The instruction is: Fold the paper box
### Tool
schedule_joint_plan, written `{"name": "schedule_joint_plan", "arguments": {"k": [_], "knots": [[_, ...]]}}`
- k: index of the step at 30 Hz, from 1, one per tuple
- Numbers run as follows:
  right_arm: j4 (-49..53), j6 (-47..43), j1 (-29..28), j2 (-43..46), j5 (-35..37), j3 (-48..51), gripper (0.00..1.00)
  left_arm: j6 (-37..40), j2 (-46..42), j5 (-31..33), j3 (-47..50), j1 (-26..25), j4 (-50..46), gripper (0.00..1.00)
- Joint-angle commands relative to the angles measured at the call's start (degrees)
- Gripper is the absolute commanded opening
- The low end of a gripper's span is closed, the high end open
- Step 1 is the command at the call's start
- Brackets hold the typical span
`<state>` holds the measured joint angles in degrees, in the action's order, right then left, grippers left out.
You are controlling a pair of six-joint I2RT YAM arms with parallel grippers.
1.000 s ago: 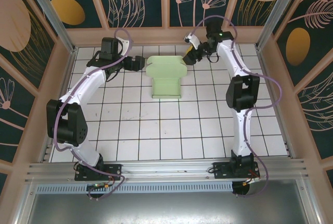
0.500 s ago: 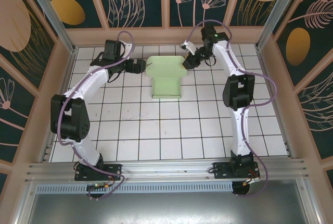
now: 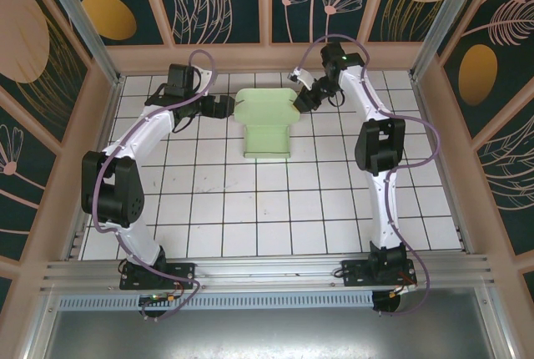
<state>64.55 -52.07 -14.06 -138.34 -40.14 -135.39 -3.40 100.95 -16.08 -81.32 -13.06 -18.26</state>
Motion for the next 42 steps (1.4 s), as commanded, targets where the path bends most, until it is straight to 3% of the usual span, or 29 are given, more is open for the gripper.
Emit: {"name": "schedule_joint_plan", "arguments": {"k": [1, 9, 13, 15, 20, 24, 29, 38, 42], "knots": [[1.69, -0.39, -0.62, -0.78, 0.41, -2.07, 0.21, 0.96, -0.28, -0.93, 0.46, 0.35, -0.47, 0.98], [1.54, -0.93, -0.67, -0.88, 0.67, -2.06, 0.20, 1.16, -0.32, -1.32, 0.55, 0.38, -0.53, 0.98], [1.54, -1.15, -0.62, -0.89, 0.62, -2.24, 0.10, 1.27, -0.31, -1.24, 0.56, 0.40, -0.55, 0.98], [1.57, -1.36, -0.70, -0.80, 0.74, -2.44, 0.00, 1.44, -0.50, -1.39, 0.55, 0.37, -0.38, 0.99], [1.85, -2.53, -0.68, 0.02, 1.02, -2.14, 0.00, 2.46, -2.30, -6.61, 3.07, 0.36, 4.68, 0.98], [-0.42, -3.08, -0.94, 2.03, 1.38, 0.26, 0.00, 5.60, -2.37, -9.39, 4.56, 0.32, 8.26, 0.99], [-1.27, -3.89, -1.51, 3.33, 1.03, 1.36, 0.00, 17.08, -3.93, -13.89, 5.30, 0.33, 9.30, 0.98], [-0.92, -3.74, -2.08, 3.47, 1.54, 1.80, 0.00, 24.38, 5.91, -12.99, -7.53, 0.32, -3.43, 0.68], [-0.92, -3.43, -2.03, 3.94, 1.99, 1.97, 0.00, 25.49, 9.01, -15.14, -11.32, 0.27, -8.06, 0.65]]}}
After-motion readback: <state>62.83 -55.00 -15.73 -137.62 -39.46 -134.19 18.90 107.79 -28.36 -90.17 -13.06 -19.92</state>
